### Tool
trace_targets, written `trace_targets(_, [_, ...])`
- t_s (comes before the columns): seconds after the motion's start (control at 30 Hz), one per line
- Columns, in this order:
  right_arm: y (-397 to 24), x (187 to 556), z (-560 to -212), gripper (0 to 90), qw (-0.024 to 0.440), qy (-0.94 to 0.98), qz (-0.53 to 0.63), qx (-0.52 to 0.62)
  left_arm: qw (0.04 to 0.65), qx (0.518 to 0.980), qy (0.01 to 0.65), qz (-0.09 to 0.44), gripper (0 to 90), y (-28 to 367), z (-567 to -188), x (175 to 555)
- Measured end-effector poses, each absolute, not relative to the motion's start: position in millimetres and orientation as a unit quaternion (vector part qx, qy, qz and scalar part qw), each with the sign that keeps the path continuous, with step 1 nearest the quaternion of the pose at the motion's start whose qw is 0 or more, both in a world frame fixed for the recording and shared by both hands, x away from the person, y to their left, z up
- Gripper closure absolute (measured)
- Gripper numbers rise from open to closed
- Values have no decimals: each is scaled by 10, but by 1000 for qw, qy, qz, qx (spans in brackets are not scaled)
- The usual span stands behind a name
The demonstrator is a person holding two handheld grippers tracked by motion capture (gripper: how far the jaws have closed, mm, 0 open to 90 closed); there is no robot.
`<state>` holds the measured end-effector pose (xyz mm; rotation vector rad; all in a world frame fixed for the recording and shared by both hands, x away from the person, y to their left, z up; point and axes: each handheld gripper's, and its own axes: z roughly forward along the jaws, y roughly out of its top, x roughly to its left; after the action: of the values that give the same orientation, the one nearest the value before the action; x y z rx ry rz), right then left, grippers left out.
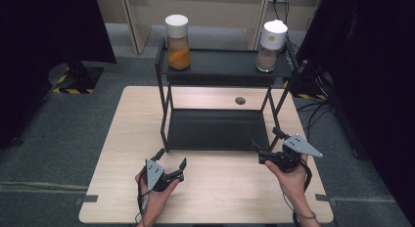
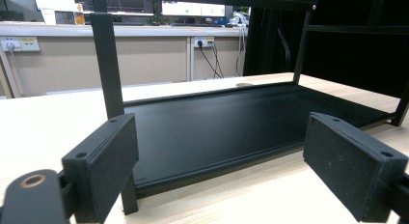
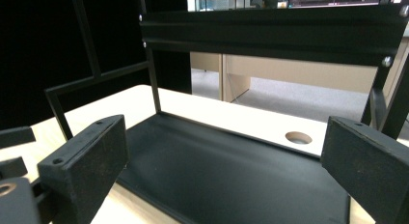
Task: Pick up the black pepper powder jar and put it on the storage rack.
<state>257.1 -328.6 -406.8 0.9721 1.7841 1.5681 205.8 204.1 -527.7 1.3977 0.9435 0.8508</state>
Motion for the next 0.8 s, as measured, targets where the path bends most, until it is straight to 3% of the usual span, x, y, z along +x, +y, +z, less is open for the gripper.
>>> trace_targets(0.8, [-3307, 2495, -4379, 34, 274, 678, 563, 384, 586, 600, 403, 366, 118, 2039, -5280, 2055])
